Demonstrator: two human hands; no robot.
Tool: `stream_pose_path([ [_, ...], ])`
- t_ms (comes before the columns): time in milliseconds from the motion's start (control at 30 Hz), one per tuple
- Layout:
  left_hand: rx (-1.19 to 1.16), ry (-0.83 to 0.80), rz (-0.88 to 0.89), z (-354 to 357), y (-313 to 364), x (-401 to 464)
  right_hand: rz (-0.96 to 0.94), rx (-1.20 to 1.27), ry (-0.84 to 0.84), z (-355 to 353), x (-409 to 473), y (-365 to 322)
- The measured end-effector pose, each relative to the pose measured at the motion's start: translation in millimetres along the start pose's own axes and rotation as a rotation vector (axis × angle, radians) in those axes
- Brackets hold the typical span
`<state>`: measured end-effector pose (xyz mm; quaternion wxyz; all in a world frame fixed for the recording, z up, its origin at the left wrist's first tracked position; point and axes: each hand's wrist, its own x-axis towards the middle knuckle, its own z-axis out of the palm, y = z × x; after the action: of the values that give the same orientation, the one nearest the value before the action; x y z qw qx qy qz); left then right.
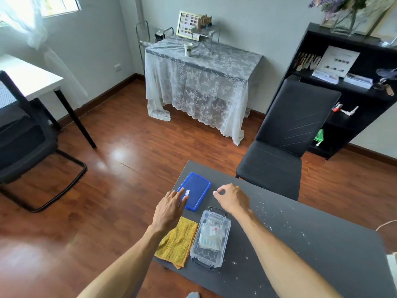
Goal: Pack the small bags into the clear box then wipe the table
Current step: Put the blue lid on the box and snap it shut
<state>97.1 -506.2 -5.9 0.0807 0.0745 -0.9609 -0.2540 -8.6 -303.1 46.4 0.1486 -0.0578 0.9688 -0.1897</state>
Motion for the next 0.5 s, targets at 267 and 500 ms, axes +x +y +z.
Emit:
stream_pose_path([
  [267,0.104,-0.059,-0.039,18.4,-20.4,33.0,-0.014,-0.065,-0.139,30.9,33.4,-7.2],
  [500,0.071,-0.076,-0.137,33.0,-31.9,41.1,0.029,-0.065,-0.191,56.9,41.2,-12.1],
])
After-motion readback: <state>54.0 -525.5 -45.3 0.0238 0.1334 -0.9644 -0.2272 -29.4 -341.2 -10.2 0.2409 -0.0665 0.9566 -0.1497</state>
